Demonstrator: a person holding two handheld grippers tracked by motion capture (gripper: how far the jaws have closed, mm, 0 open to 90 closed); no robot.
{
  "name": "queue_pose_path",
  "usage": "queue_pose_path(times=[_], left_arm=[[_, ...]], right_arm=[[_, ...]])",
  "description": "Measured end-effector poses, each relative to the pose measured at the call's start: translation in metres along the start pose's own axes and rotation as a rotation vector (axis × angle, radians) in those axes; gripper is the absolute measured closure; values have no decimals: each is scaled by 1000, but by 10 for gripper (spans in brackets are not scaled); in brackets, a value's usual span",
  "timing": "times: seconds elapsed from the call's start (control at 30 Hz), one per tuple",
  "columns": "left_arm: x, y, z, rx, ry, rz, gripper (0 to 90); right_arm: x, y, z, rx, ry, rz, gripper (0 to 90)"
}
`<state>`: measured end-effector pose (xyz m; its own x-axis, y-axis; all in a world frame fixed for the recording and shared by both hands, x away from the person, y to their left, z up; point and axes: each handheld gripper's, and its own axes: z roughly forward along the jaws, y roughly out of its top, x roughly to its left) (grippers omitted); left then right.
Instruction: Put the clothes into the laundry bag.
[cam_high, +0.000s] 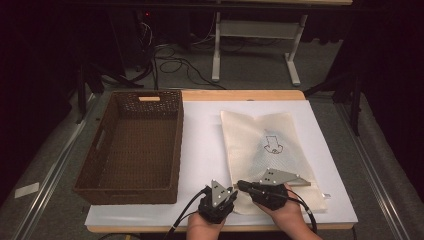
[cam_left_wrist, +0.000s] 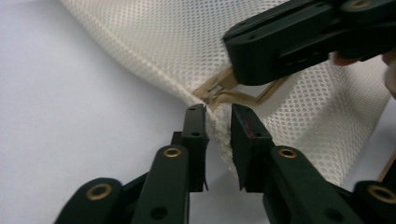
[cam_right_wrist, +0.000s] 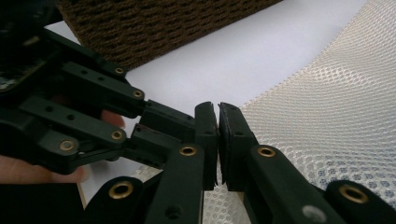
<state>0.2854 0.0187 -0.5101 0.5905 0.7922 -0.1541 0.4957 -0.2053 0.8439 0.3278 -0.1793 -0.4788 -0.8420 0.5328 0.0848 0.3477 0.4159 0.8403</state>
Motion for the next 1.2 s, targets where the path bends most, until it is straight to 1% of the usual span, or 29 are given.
queue_pose_path(times=[0.03,0.07,0.2,0.23,0.27,0.3,0.33,0.37,0.4,0.43,0.47,0.53,0.63,0.73,0.83,0.97,1.2], left_arm=[[3,0,1,-4,-11,-30,734],[5,0,2,-4,-23,-51,717],[12,3,7,0,-81,-96,671],[15,4,10,4,-107,-114,666],[15,5,11,1,-114,-124,663],[16,5,12,0,-126,-132,668],[16,5,12,0,-134,-133,693],[16,5,12,-1,-141,-121,728],[15,5,11,-3,-130,-111,768],[14,5,10,-4,-128,-108,785],[14,5,9,-6,-128,-105,803],[13,5,7,-12,-120,-94,822],[10,4,6,-17,-102,-83,828],[9,4,6,-18,-96,-77,832],[9,4,6,-19,-93,-73,835],[9,4,6,-19,-90,-74,835],[7,5,5,-26,-92,-64,834]], right_arm=[[1,1,-1,-1,-3,0,879],[1,1,-2,-9,-5,-7,880],[3,2,-6,-26,-12,-12,880],[3,2,-7,-26,-10,-8,880],[3,2,-8,-27,-12,-3,879],[3,2,-8,-29,-14,-10,880],[3,1,-8,-27,-17,-13,879],[3,1,-8,-27,-18,-15,879],[3,0,-9,-24,-19,-13,879],[3,-1,-9,-21,-19,-19,879],[4,-2,-10,-20,-23,-10,878],[3,-4,-11,-14,-19,-15,876],[3,-8,-10,3,-18,-12,870],[1,-10,-7,18,-20,-4,857],[0,-10,-6,16,-15,-3,855],[0,-10,-5,23,-13,-1,855],[1,-10,-3,20,-5,4,852]])
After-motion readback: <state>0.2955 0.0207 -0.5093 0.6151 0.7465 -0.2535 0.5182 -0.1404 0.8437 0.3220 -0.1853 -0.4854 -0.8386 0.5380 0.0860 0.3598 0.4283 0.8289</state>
